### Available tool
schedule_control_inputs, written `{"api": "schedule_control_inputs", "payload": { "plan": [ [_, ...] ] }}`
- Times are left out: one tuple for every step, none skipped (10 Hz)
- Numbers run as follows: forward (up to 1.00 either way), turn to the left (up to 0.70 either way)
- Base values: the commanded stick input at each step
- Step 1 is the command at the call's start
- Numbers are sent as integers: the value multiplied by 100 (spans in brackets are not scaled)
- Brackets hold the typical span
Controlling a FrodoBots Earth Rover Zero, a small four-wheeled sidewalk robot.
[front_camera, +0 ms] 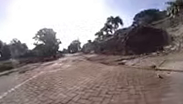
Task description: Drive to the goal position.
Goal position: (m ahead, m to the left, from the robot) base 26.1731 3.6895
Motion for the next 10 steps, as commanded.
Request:
{"api": "schedule_control_inputs", "payload": {
  "plan": [
    [100, 0],
    [100, 0],
    [100, 13],
    [100, 27],
    [100, 27],
    [100, 27],
    [100, 27],
    [100, 27],
    [100, 8],
    [100, 0]
  ]
}}
